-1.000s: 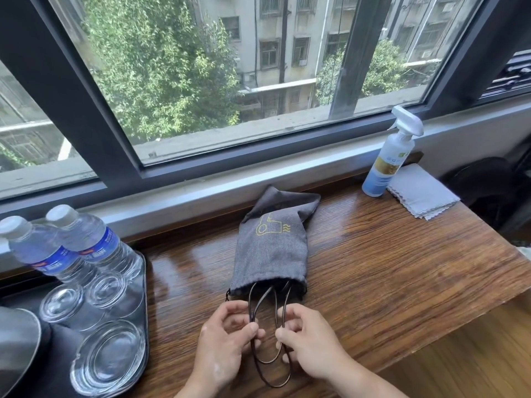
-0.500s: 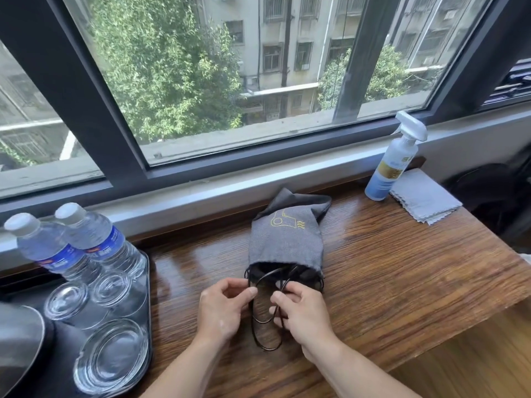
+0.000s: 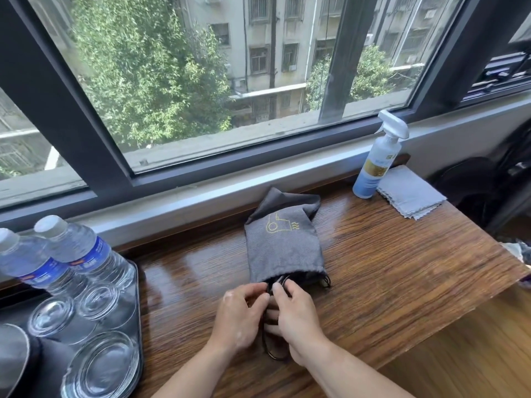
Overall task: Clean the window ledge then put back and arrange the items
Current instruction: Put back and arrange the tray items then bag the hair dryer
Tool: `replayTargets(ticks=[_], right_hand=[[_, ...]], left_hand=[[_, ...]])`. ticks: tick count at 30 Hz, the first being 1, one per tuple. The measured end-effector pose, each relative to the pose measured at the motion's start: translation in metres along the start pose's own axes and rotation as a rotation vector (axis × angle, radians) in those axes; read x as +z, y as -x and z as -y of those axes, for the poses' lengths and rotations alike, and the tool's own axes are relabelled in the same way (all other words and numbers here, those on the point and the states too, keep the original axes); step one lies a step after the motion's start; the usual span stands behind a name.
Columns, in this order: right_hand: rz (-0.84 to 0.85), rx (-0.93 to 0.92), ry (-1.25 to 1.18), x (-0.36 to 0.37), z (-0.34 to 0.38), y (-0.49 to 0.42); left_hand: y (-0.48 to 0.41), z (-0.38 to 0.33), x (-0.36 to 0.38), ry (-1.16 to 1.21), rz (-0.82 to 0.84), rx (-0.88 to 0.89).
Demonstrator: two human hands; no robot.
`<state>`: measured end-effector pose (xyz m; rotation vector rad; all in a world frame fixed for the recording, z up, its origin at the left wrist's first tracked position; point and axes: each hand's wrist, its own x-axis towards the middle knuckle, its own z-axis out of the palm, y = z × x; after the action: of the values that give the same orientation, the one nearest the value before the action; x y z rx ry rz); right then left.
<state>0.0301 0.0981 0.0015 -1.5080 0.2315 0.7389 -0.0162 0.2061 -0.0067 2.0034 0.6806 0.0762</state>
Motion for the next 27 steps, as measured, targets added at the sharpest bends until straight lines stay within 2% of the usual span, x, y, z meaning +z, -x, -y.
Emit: replayTargets(ticks=[3,8,11,13,15,21,27], right_hand=[[-0.020,-0.030,-0.053,-0.003,0.003,0.000],[-0.060,-0.006,-0.209,0.006,0.004,-0.003],[-0.114,-0.005,-0.271,0.008,0.008,-0.003],[-0.133,-0.020,-0.291,0.009,0.009,-0.004],[-0.144,-0.047,-0.235,0.007,0.007,-0.005],[-0.093,-0.006,0.068,-0.010,0.010,-0.006],[-0.072,-0.067,0.354,-0.040,0.007,0.001]], left_hand=[[0.010,0.013,0.000,0.237,0.089,-0.025],[0.032,0.020,0.008,0.557,0.002,-0.181],[0.043,0.015,0.011,0.538,-0.012,-0.348],[0.046,0.007,0.009,0.439,0.085,-0.406],[0.045,0.000,0.006,0.421,0.150,-0.429],[0.025,-0.013,0.000,0.640,0.170,-0.512],[0.001,-0.012,0.006,0.757,0.096,-0.535]])
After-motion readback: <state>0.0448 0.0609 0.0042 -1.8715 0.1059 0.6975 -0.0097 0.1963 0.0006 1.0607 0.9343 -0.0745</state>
